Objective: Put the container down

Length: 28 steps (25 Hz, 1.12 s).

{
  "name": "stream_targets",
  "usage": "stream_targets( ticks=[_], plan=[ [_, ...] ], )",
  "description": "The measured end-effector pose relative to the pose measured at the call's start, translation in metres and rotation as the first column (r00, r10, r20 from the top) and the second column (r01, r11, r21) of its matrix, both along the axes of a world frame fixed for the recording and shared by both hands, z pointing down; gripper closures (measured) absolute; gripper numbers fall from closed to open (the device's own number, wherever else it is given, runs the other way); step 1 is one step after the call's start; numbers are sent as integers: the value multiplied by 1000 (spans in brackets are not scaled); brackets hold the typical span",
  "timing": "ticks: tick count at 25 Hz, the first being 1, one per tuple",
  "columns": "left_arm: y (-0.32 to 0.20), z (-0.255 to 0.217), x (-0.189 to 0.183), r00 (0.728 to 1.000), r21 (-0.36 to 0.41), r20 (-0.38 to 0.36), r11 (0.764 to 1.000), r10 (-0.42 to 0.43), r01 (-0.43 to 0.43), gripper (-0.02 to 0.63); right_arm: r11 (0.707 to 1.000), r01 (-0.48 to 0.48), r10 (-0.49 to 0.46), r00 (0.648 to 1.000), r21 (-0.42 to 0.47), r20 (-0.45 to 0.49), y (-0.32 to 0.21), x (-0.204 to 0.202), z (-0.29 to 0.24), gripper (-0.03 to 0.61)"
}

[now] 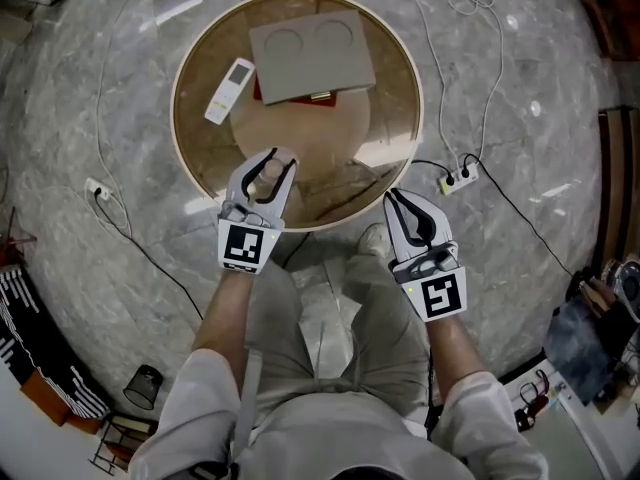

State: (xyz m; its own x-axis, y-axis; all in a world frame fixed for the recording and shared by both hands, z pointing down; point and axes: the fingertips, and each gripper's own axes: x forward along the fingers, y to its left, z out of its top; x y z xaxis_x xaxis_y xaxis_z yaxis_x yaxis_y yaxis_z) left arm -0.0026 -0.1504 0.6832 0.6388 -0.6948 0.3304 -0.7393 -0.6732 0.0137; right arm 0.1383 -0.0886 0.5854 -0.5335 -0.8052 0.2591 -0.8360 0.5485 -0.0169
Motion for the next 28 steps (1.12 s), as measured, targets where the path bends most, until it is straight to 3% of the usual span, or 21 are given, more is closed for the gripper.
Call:
stream_targets(
  ticks=[13,28],
  plan=[
    [-8,74,4,1000,0,21,1000,-21,21,480,999,48,-48,999,12,-5,-17,2,55,554],
    [-6,82,4,1000,37,0,999,-15,14,475,999,46,-46,999,8,-3,-14,8,73,555]
  ],
)
